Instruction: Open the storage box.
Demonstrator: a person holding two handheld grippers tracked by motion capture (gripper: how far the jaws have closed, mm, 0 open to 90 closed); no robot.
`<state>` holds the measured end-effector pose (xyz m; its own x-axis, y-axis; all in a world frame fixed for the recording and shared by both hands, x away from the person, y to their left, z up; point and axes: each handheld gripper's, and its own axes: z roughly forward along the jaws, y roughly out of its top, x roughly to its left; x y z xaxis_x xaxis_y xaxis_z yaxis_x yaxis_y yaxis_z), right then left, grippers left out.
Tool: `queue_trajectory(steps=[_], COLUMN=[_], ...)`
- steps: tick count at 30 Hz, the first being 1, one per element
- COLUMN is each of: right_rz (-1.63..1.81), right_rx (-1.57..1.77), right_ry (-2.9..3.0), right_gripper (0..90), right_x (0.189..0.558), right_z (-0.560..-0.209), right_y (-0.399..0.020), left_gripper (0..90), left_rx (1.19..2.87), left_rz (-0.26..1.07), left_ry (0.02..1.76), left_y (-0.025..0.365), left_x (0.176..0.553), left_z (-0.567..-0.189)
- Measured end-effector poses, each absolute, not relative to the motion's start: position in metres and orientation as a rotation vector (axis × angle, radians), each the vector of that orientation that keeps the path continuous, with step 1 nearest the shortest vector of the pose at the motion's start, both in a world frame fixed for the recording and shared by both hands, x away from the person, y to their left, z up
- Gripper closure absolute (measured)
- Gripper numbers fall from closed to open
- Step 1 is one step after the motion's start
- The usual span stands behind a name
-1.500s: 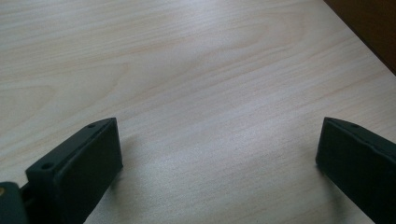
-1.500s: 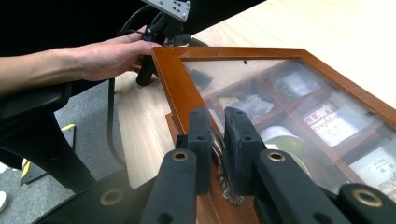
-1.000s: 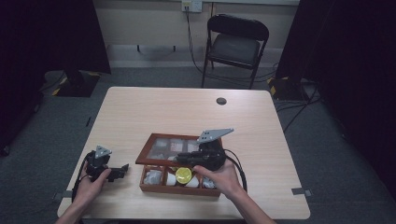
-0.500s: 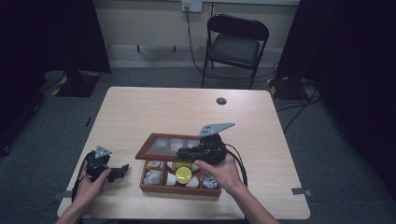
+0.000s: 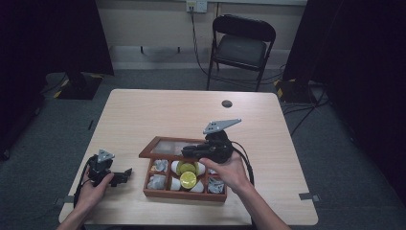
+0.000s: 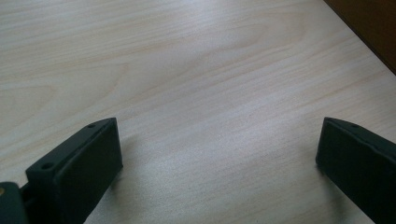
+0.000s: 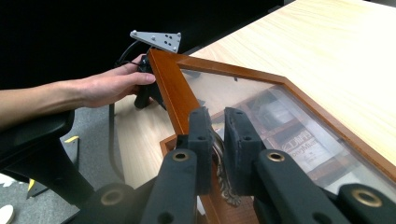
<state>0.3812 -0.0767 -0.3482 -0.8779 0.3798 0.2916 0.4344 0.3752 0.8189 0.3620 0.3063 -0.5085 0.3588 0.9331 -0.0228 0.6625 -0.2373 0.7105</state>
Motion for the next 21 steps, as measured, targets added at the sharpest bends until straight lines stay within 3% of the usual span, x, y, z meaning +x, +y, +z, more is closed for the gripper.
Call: queue_trajectory(steps=[21], right_rz=[-1.52], right_rx=[-0.788], right_ry=[-2.535], right_gripper=[81.9], right_x=[0.401], right_z=[-0.331], right_y=[-0.077], left_gripper=[0.0], left_rx=[1.989], left_rz=[0.549], left_ry=[1.381], left_y=[0.306], left_x=[0.362], left_z=[-0.509])
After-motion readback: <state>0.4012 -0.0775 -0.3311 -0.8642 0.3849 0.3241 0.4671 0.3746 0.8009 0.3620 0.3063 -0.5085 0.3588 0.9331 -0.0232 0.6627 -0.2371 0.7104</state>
